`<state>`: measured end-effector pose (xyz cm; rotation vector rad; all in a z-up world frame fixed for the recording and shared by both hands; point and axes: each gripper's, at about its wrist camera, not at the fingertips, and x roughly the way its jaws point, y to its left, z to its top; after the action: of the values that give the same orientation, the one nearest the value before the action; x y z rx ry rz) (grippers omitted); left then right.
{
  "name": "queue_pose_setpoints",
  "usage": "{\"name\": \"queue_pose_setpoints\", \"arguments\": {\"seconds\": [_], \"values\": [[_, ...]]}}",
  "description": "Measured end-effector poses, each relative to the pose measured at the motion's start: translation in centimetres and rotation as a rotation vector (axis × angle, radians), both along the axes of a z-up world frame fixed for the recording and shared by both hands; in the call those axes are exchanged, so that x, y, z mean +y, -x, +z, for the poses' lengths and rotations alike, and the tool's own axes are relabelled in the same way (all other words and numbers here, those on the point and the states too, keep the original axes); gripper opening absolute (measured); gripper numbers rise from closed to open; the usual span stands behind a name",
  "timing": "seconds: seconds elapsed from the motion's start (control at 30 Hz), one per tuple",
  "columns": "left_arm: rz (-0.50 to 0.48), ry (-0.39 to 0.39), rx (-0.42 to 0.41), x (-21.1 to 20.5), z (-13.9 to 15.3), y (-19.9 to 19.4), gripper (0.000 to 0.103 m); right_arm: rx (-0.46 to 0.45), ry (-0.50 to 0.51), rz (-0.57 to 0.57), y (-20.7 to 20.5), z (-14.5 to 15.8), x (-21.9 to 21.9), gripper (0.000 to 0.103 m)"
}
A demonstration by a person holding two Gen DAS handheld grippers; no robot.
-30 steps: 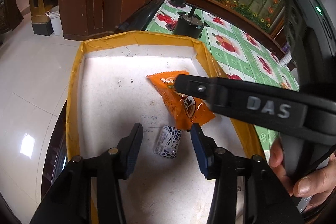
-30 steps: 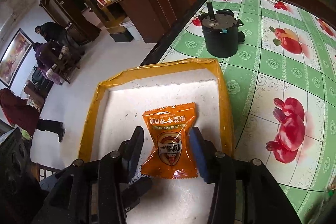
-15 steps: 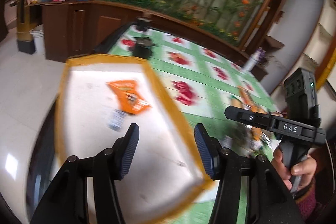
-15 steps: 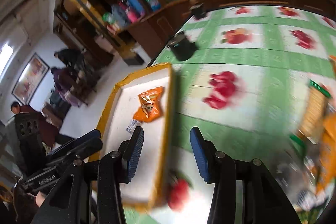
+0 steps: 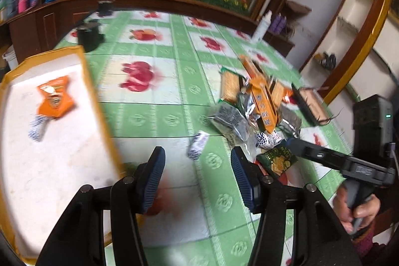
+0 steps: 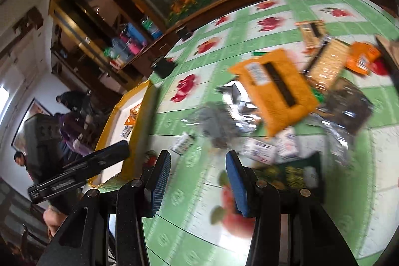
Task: Organize snacks
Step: 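Grasp the small white milk-candy packet with the left tool, then grasp the green cracker bag with the right tool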
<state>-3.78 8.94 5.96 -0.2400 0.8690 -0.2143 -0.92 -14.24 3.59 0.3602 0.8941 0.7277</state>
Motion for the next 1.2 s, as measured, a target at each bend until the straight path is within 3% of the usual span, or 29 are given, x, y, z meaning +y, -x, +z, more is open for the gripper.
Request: {"name": "queue_pose_setpoints", "arguments": {"seconds": [0.27, 0.33, 0.47, 0.9, 1.2], "values": [[0.001, -0.098, 0.103, -3.4, -3.5, -3.4, 0.053, 0.032, -0.046, -0.083, -0.3, -1.2, -4.8, 0.05], [0.007, -0.106, 0.11, -3.6, -4.1, -3.8, 0.045, 0.035, -0.047, -0.109, -0.6, -1.4, -5.7, 0.05], [0.001, -0.122, 0.105, -4.2, -4.6, -4.1, 0.013, 0.042, -0.03, -0.133, -1.2, -1.6, -6.4, 0.05], [-0.038, -0.07, 0.099, -4.7, -4.6, -1.9, 0.013, 0.064, 0.08, -0.079, -3.1, -3.9, -4.5, 0.051], [-0.038, -0.061, 0.096, -4.5, -4.7, -1.7, 0.013, 0.066, 0.165, 0.162, 2.3, -2.9, -3.0, 0.06]]}}
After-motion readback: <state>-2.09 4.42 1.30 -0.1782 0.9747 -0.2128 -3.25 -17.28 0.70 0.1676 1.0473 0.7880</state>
